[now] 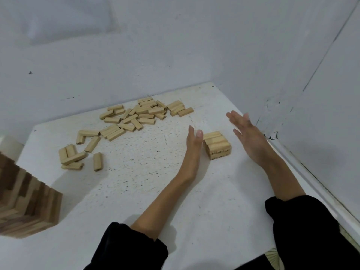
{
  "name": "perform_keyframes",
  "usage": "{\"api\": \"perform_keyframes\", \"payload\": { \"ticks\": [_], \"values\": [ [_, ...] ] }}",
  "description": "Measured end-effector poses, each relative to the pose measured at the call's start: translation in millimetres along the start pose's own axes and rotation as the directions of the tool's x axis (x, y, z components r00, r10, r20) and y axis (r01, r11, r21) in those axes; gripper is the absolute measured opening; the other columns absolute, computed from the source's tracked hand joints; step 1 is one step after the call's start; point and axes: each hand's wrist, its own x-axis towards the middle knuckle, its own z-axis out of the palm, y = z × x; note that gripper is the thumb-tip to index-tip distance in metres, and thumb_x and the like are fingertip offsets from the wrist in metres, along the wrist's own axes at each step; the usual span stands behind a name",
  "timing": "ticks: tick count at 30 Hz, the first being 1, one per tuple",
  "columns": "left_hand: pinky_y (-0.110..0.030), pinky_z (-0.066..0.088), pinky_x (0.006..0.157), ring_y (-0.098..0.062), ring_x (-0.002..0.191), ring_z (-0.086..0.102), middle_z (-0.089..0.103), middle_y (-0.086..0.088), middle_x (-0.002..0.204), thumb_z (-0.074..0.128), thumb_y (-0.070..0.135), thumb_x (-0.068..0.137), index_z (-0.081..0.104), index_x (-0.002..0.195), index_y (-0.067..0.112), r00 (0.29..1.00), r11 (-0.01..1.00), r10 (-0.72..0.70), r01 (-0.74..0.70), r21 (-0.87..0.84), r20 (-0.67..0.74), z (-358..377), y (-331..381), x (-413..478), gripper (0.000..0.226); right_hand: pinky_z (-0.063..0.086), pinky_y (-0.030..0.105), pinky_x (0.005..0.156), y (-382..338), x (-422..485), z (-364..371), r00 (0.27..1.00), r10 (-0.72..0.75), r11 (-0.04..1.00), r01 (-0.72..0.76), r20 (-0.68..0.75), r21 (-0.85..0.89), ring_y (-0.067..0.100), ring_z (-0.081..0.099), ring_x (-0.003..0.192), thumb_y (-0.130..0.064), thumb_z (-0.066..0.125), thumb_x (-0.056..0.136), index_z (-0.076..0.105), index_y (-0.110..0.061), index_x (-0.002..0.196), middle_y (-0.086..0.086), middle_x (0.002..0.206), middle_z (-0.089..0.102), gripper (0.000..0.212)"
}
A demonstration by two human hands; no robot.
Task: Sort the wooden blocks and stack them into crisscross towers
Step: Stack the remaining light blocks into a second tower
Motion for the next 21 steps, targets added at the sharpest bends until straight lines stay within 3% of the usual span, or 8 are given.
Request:
{"api": "perform_keyframes", "payload": {
  "ticks": [1,3,6,9,12,16,19,21],
  "values": [
    [-0.043,0.020,0.117,-0.009,0.139,0.030,0.028,0.003,0.154,0.036,0.082,0.079,0.015,0.151,0.028,0.999,0.997,-0.009,0.012,-0.076,0.041,1,-1,-4,0.093,0.020,0.025,0.114,-1,0,6,0.999,0.044,0.996,-0.042,-0.021,0.077,-0.002,0.028,0.135,-0.077,0.030,0.078,0.027,-0.023,0.145,-0.014,0.145,0.036,0.086],
    [-0.016,0.044,0.096,0.014,0.103,0.056,0.057,0.011,0.117,0.016,0.060,0.097,0.041,0.133,0.019,0.997,0.992,0.076,-0.077,-0.104,-0.014,8,5,-2,0.060,0.015,0.026,0.116,-3,-1,20,0.993,0.114,0.981,-0.106,-0.039,0.162,0.004,0.024,0.139,-0.060,0.013,0.091,0.022,-0.016,0.147,-0.008,0.150,0.032,0.072],
    [0.003,0.040,0.061,0.027,0.063,0.052,0.042,0.028,0.095,-0.002,0.039,0.101,0.036,0.102,0.035,0.996,0.989,0.042,-0.030,-0.146,0.080,29,25,-15,0.038,0.013,0.028,0.117,-6,-2,31,0.984,0.176,0.955,-0.164,-0.027,0.248,0.009,0.020,0.141,-0.051,0.005,0.097,0.021,-0.015,0.148,-0.004,0.153,0.028,0.064],
    [0.000,0.041,0.076,0.019,0.089,0.057,0.051,0.010,0.121,-0.001,0.038,0.101,0.044,0.126,0.008,0.997,0.995,0.043,-0.038,-0.098,0.056,28,15,-6,0.060,0.020,0.033,0.116,-7,-2,34,0.979,0.202,0.922,-0.191,0.002,0.335,0.010,0.027,0.139,-0.053,0.008,0.097,0.025,-0.014,0.146,-0.004,0.151,0.032,0.065],
    [-0.018,0.040,0.095,-0.002,0.106,0.045,0.038,0.004,0.120,-0.001,0.037,0.102,0.025,0.126,-0.014,0.993,0.993,0.070,-0.059,-0.104,0.100,25,12,-7,0.062,0.023,0.037,0.115,-4,-3,38,0.977,0.213,0.928,-0.208,0.018,0.308,0.008,0.031,0.136,-0.058,0.014,0.093,0.030,-0.019,0.145,-0.008,0.150,0.034,0.067],
    [-0.017,0.030,0.104,0.000,0.128,0.043,0.034,-0.008,0.147,0.003,0.050,0.097,0.017,0.148,0.006,0.999,0.990,-0.004,0.010,-0.140,0.045,30,10,-4,0.070,0.023,0.039,0.116,-2,-8,42,0.983,0.184,0.949,-0.177,-0.005,0.260,0.004,0.034,0.134,-0.070,0.027,0.076,0.047,-0.040,0.127,-0.015,0.146,0.037,0.063],
    [-0.019,0.014,0.112,0.006,0.135,0.016,0.004,0.013,0.156,0.026,0.085,0.067,0.000,0.152,0.024,0.997,0.977,-0.073,0.074,-0.200,0.010,34,14,-4,0.108,0.023,0.039,0.116,-3,-10,44,0.986,0.166,0.960,-0.161,-0.002,0.228,0.002,0.036,0.131,-0.074,0.028,0.074,0.048,-0.049,0.116,-0.019,0.144,0.039,0.053],
    [-0.028,0.014,0.118,0.000,0.141,0.017,0.008,0.010,0.158,0.039,0.097,0.049,0.003,0.152,0.026,0.997,0.966,-0.075,0.067,-0.251,-0.022,36,9,-2,0.130,0.024,0.038,0.115,-5,-11,45,0.987,0.162,0.962,-0.158,-0.002,0.221,0.001,0.038,0.129,-0.074,0.029,0.073,0.049,-0.050,0.113,-0.019,0.143,0.039,0.051]
  ]
}}
